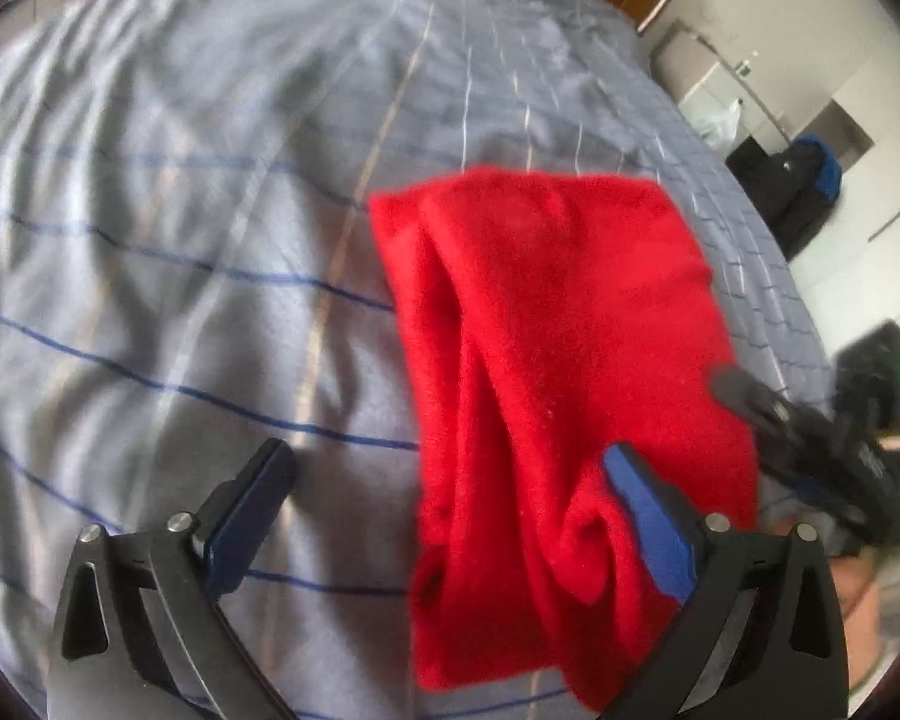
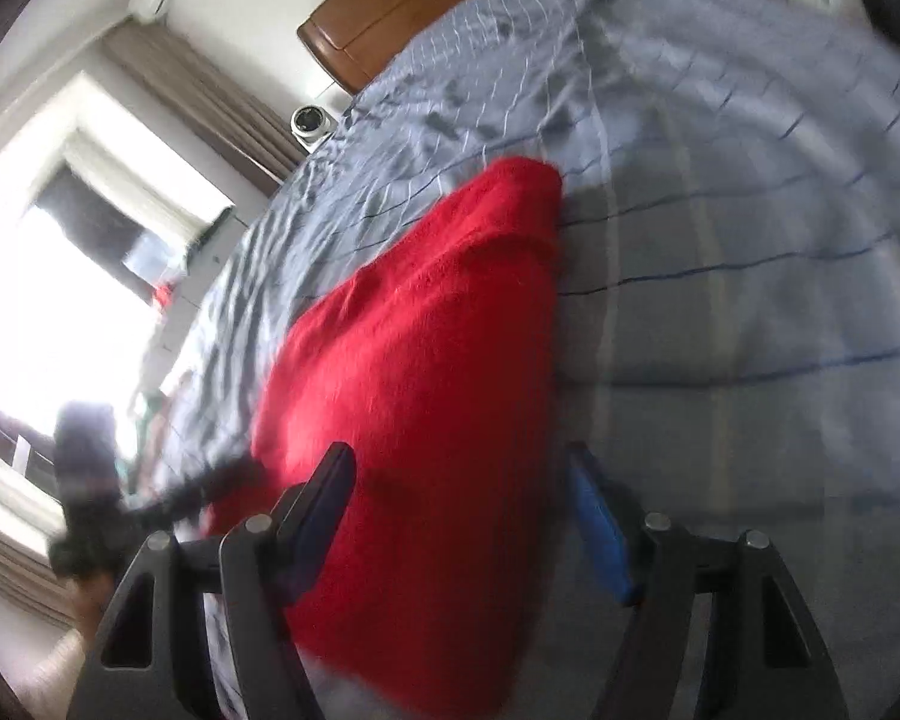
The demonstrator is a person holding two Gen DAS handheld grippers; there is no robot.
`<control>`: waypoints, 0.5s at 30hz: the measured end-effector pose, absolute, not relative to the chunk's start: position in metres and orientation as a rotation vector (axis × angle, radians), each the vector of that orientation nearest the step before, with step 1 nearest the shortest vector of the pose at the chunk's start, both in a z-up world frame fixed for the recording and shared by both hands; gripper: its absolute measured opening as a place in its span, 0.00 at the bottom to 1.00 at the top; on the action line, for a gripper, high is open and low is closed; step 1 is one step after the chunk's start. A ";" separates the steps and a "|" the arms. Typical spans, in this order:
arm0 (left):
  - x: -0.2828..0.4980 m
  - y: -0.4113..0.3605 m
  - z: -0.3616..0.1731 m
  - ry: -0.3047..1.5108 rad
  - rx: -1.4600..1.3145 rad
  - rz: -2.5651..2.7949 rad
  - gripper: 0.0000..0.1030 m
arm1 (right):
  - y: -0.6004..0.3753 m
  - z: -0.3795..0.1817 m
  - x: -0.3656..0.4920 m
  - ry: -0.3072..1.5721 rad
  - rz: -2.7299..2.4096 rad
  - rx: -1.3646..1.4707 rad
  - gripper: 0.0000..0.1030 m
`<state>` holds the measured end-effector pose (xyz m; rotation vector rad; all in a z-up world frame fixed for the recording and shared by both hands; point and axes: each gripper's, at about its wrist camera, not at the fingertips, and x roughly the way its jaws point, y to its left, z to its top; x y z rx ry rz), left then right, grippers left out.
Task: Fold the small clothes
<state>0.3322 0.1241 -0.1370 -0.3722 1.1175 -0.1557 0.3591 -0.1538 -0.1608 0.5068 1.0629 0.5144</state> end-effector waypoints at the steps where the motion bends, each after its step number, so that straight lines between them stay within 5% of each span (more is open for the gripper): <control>1: 0.337 0.123 -0.141 1.133 -0.383 -0.158 0.99 | -0.150 -0.168 0.366 1.071 0.507 0.560 0.68; 3: 0.336 0.116 -0.142 1.127 -0.345 -0.137 0.98 | -0.134 -0.172 0.370 1.074 0.494 0.543 0.64; 4: 0.337 0.113 -0.142 1.122 -0.320 -0.130 0.95 | -0.113 -0.167 0.368 1.078 0.474 0.411 0.54; 6: 0.333 0.102 -0.140 1.094 -0.267 -0.159 0.47 | -0.083 -0.156 0.359 1.051 0.418 0.156 0.46; 8: 0.328 0.092 -0.133 1.073 -0.247 -0.180 0.29 | -0.052 -0.143 0.345 0.978 0.386 -0.103 0.38; 15: 0.311 0.087 -0.071 0.915 -0.205 -0.175 0.23 | -0.020 -0.087 0.314 0.741 0.382 -0.280 0.29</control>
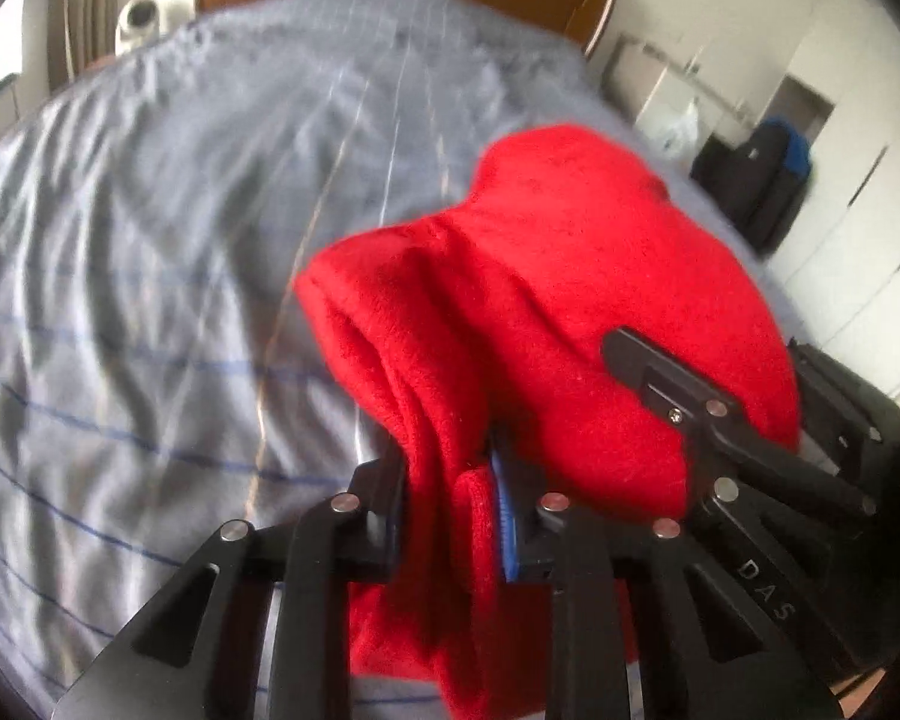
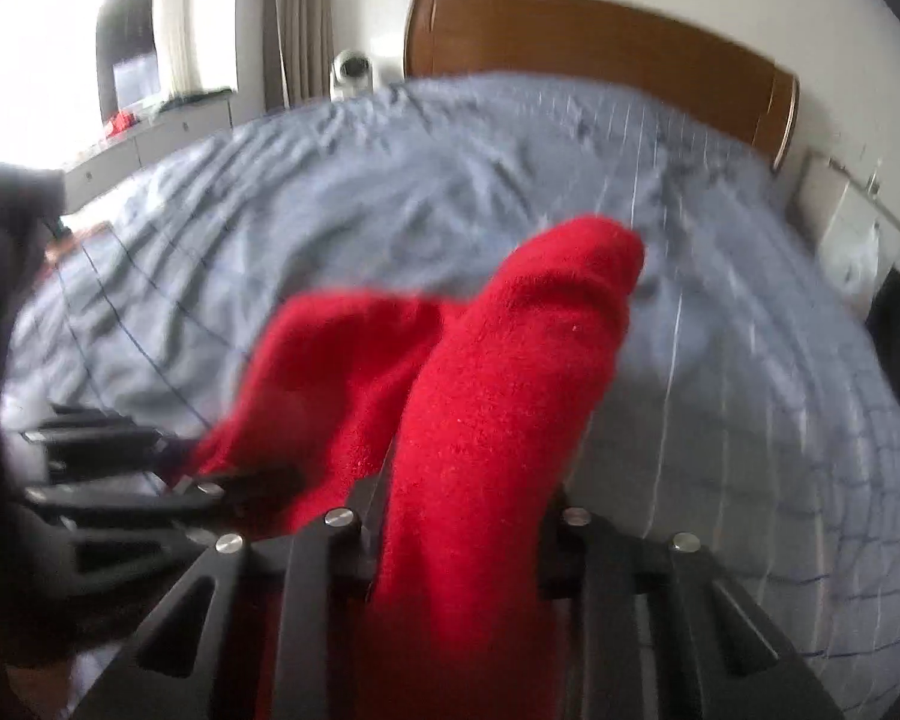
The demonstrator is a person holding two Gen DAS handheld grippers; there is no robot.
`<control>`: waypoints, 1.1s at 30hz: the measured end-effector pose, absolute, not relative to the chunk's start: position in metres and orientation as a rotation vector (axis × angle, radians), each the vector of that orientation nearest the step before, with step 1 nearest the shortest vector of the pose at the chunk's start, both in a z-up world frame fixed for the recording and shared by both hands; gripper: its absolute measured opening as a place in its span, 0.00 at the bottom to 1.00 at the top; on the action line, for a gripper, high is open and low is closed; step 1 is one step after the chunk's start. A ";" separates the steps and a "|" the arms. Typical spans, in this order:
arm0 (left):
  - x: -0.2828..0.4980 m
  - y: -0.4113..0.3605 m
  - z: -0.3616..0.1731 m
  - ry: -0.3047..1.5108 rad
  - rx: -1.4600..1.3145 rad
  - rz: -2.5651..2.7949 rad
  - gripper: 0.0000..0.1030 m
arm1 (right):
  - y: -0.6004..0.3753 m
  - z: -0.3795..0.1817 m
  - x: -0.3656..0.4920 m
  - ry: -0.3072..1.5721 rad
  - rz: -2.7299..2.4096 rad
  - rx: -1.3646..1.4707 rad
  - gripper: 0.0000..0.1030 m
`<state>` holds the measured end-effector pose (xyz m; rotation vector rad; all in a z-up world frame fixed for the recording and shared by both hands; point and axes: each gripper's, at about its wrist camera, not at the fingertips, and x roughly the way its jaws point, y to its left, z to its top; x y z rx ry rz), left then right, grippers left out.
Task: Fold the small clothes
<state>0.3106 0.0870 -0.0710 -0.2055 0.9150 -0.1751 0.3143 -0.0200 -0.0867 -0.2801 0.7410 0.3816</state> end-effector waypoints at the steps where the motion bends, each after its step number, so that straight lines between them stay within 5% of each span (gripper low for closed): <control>1: 0.309 0.086 -0.059 0.883 -0.202 -0.179 0.23 | -0.020 -0.073 0.311 0.703 0.383 -0.274 0.29; 5: 0.303 0.085 -0.013 0.780 -0.190 -0.202 0.24 | -0.031 -0.024 0.307 0.591 0.401 -0.216 0.29; 8: 0.309 0.084 -0.021 0.819 -0.167 -0.190 0.45 | -0.042 -0.009 0.316 0.587 0.406 -0.139 0.30; 11: 0.286 0.096 -0.054 0.849 -0.113 -0.069 0.71 | -0.064 -0.026 0.329 0.703 0.388 -0.053 0.52; 13: 0.253 0.103 -0.071 0.829 -0.071 -0.006 0.84 | -0.086 -0.049 0.319 0.767 0.324 -0.040 0.79; 15: 0.221 0.108 -0.081 0.800 -0.044 0.049 0.95 | -0.106 -0.067 0.298 0.786 0.279 -0.063 0.84; 22: 0.157 0.096 -0.094 0.759 -0.055 0.165 0.98 | -0.155 -0.113 0.207 0.857 0.163 -0.100 0.87; 33: 0.122 0.061 -0.068 0.714 0.082 0.158 0.99 | -0.130 -0.080 0.132 0.761 0.187 -0.172 0.94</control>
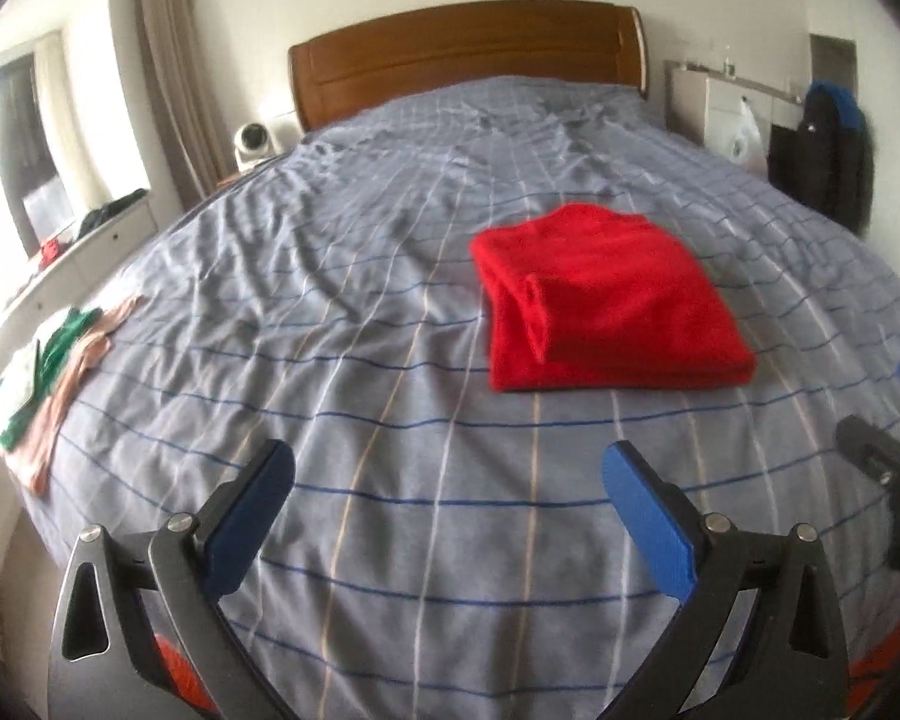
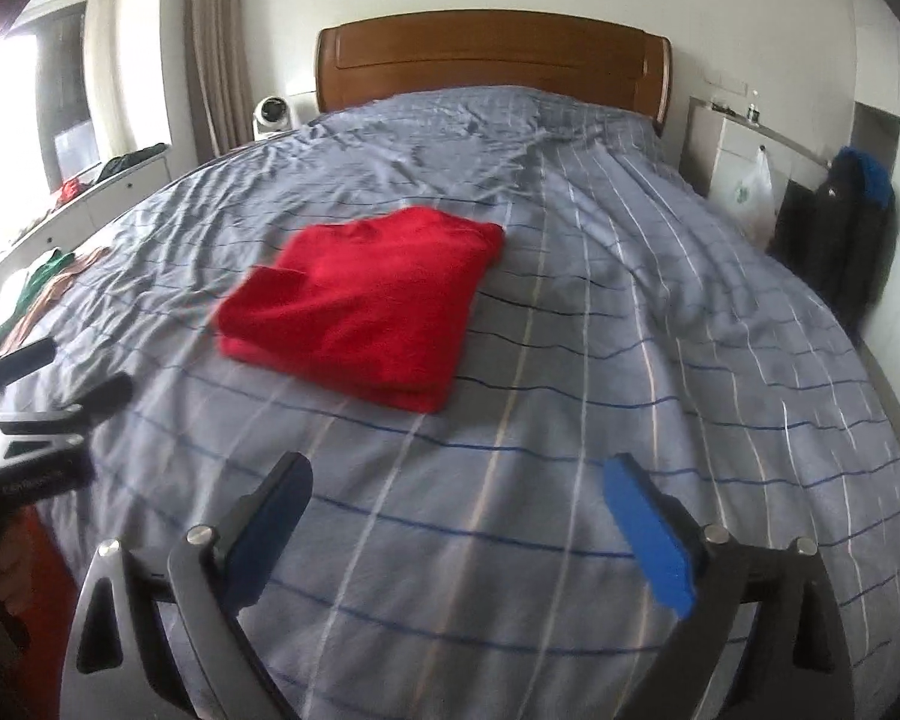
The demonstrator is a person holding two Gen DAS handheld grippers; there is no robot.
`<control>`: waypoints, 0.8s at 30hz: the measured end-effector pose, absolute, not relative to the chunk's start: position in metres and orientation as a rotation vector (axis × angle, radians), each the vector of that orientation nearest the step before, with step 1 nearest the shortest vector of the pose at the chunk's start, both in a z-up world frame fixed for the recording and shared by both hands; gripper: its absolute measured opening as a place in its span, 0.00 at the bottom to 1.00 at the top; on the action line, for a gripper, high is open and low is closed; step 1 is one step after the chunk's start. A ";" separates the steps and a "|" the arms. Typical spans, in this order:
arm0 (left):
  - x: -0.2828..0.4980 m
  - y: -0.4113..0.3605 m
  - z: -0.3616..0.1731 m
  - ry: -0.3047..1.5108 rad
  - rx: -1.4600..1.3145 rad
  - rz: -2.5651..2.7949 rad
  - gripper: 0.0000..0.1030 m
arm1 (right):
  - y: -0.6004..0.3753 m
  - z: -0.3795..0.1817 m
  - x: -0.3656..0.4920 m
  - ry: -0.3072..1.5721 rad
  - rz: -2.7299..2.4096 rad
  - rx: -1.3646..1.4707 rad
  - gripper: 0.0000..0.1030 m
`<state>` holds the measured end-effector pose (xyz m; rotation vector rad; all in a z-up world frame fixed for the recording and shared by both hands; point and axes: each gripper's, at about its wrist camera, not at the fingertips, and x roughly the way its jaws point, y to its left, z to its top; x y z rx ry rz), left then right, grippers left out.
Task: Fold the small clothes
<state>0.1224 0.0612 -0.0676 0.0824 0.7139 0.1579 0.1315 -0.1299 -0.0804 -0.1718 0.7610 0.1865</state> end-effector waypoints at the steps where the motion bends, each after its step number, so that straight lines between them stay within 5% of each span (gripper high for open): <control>1: 0.120 0.060 -0.066 0.711 0.080 0.155 0.99 | -0.126 -0.079 0.129 0.758 0.185 -0.189 0.94; 24: 0.096 0.063 -0.055 0.647 0.073 0.243 1.00 | -0.122 -0.062 0.096 0.665 0.212 -0.179 0.99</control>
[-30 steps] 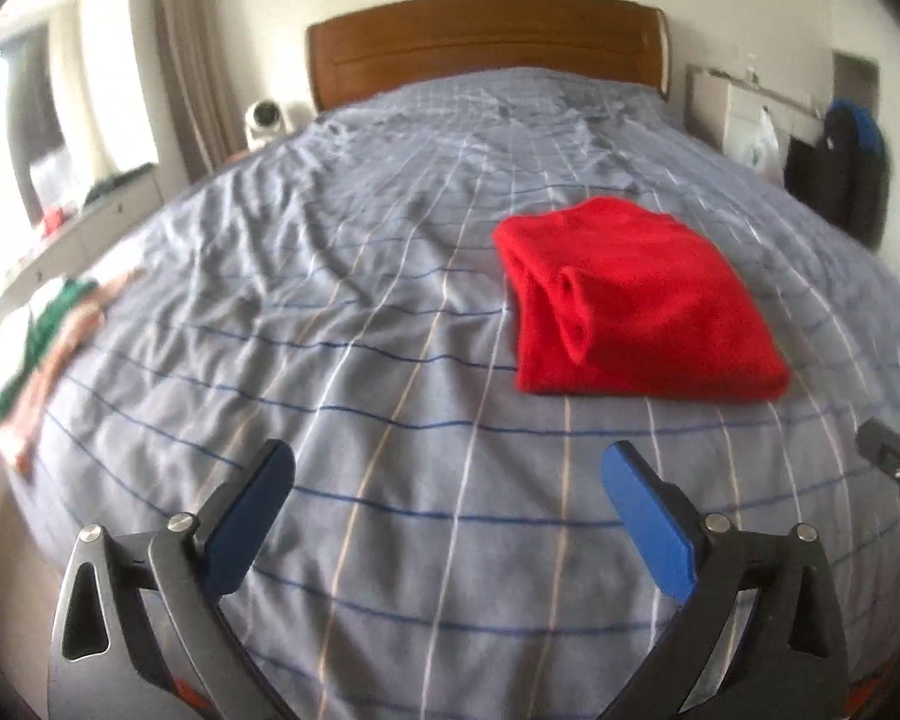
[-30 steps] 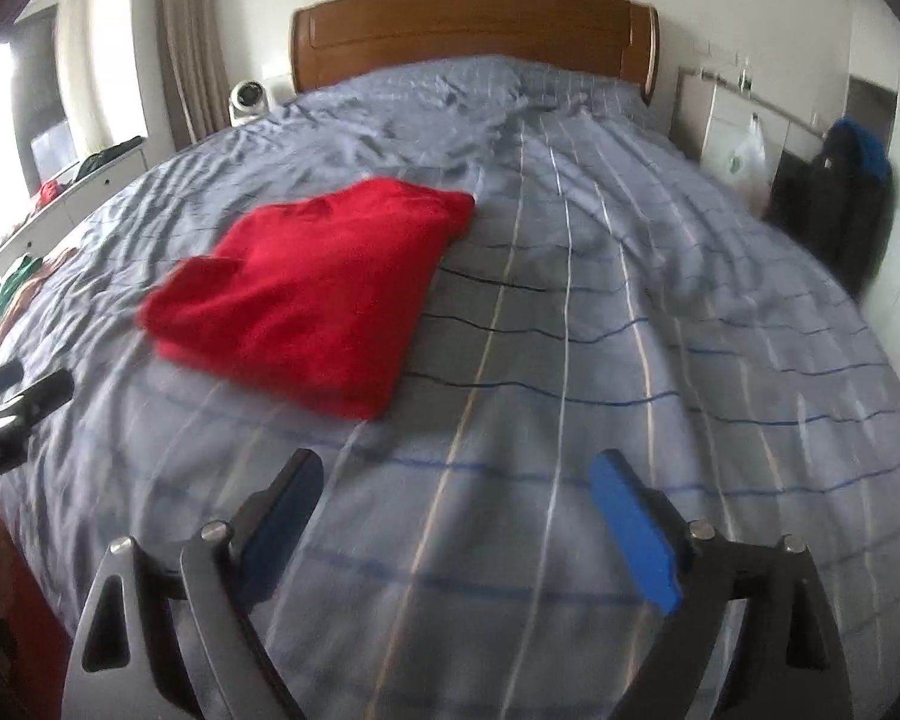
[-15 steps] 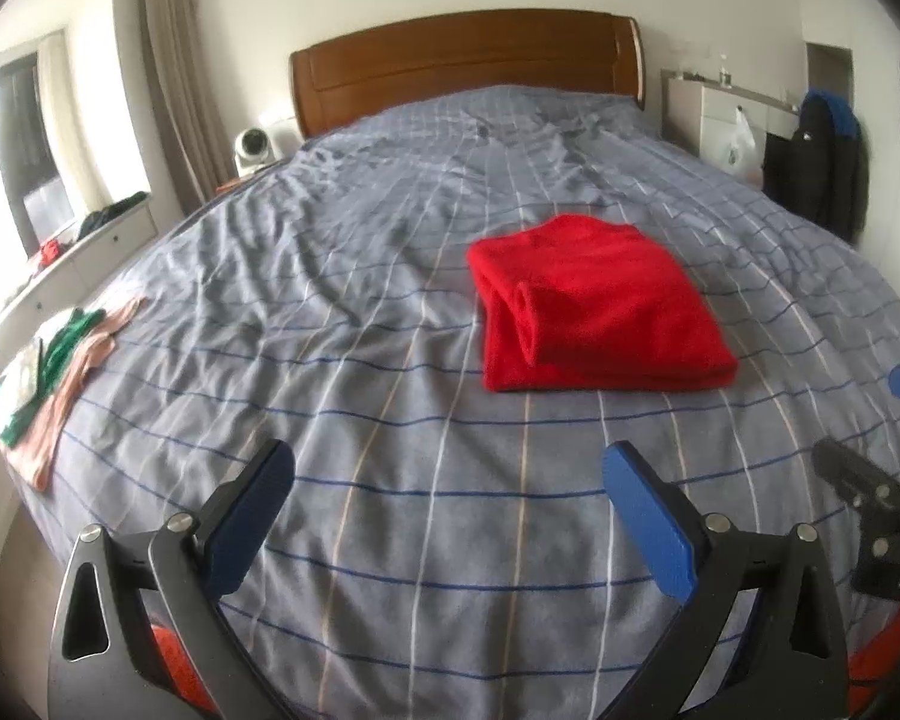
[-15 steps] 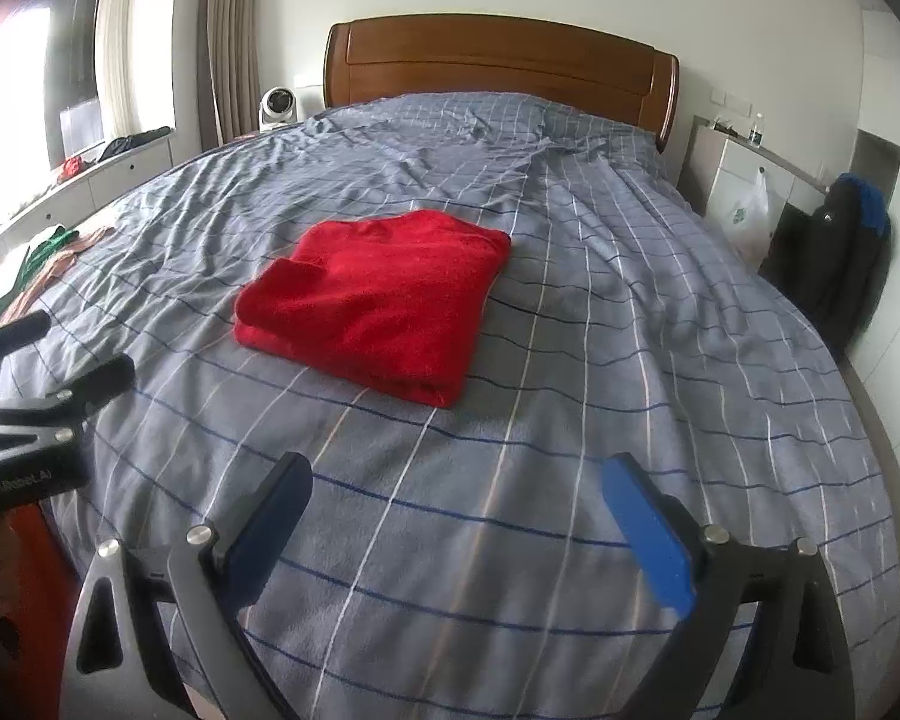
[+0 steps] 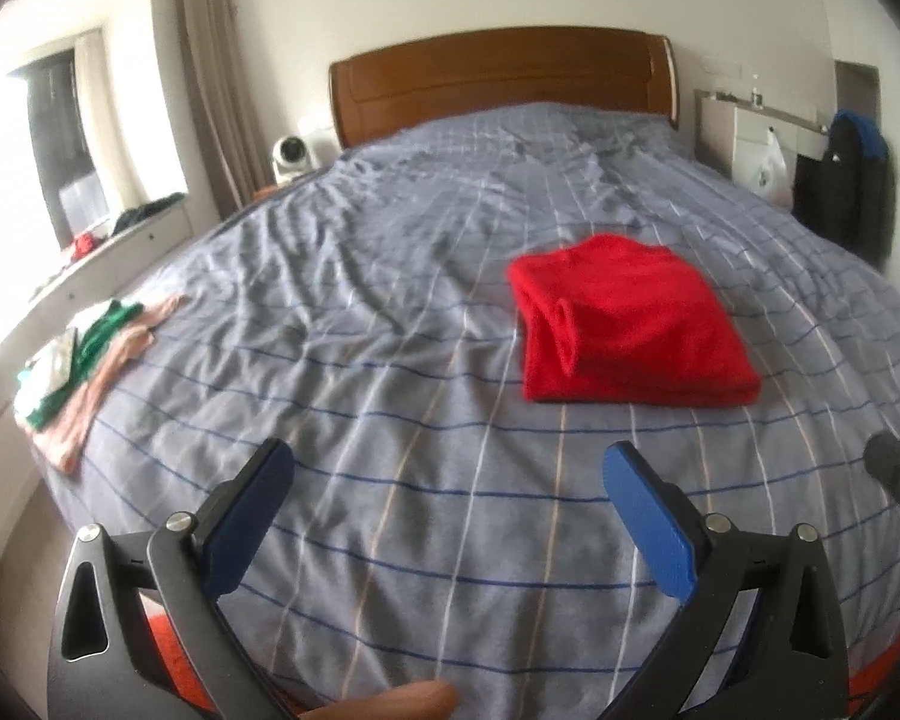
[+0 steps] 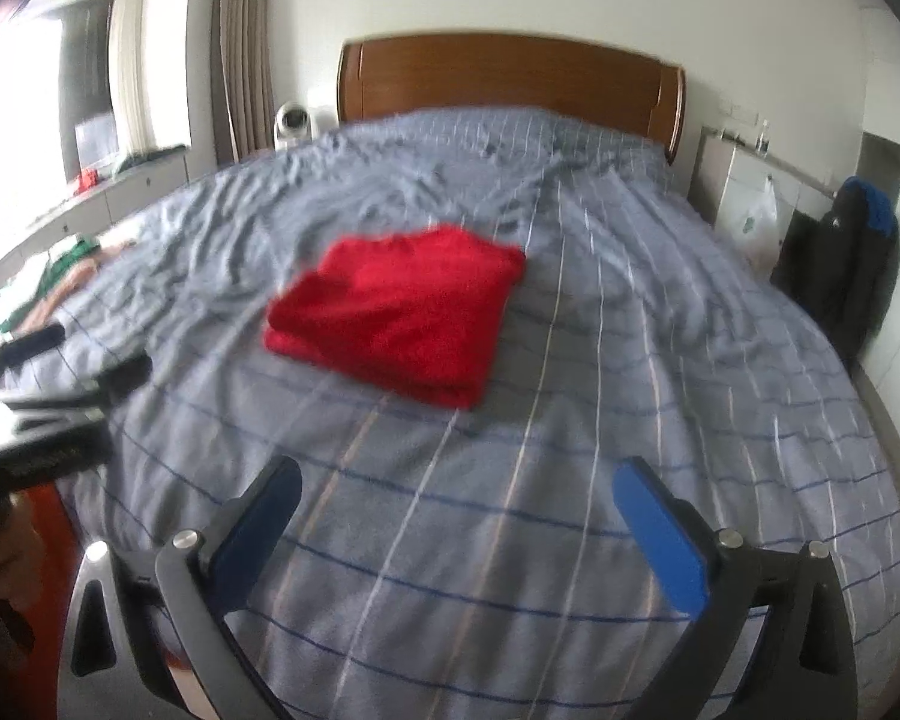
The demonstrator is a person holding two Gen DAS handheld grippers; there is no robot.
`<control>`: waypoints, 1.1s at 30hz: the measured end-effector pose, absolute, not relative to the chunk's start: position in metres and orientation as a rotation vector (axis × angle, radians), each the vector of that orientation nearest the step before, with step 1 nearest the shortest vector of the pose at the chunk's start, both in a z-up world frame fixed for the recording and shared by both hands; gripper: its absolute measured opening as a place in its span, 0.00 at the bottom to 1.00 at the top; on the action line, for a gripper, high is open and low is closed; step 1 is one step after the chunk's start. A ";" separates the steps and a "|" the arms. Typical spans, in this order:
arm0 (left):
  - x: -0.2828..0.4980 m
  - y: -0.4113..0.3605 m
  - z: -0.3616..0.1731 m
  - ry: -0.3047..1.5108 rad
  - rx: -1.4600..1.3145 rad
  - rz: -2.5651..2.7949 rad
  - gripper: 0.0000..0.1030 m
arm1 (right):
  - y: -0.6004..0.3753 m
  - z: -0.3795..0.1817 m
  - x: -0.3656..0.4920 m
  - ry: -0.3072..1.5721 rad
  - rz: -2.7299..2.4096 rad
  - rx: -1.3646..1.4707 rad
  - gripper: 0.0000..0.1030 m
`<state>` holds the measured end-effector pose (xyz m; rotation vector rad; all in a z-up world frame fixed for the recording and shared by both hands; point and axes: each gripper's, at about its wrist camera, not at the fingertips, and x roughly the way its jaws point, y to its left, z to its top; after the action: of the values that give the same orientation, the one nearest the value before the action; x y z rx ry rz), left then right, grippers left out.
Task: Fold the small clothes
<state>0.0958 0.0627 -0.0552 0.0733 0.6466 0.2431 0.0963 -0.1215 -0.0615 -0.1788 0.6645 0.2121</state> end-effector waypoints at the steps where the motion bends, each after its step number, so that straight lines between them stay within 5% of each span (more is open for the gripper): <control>1: 0.096 0.062 -0.054 0.653 0.077 0.240 1.00 | -0.122 -0.058 0.095 0.649 0.206 -0.175 0.99; 8: 0.087 0.055 -0.040 0.603 0.101 0.214 1.00 | -0.131 -0.054 0.097 0.663 0.221 -0.089 0.99; 15: 0.075 0.059 -0.016 0.502 0.080 0.216 1.00 | -0.138 0.001 0.057 0.282 0.134 -0.056 1.00; 33: 0.078 0.062 -0.013 0.671 0.011 0.190 1.00 | -0.117 -0.022 0.086 0.710 0.194 -0.096 0.99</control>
<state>0.0778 0.0622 -0.0133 0.0106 0.6711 0.1897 0.0863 -0.1168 -0.0222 -0.0956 0.7097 0.1942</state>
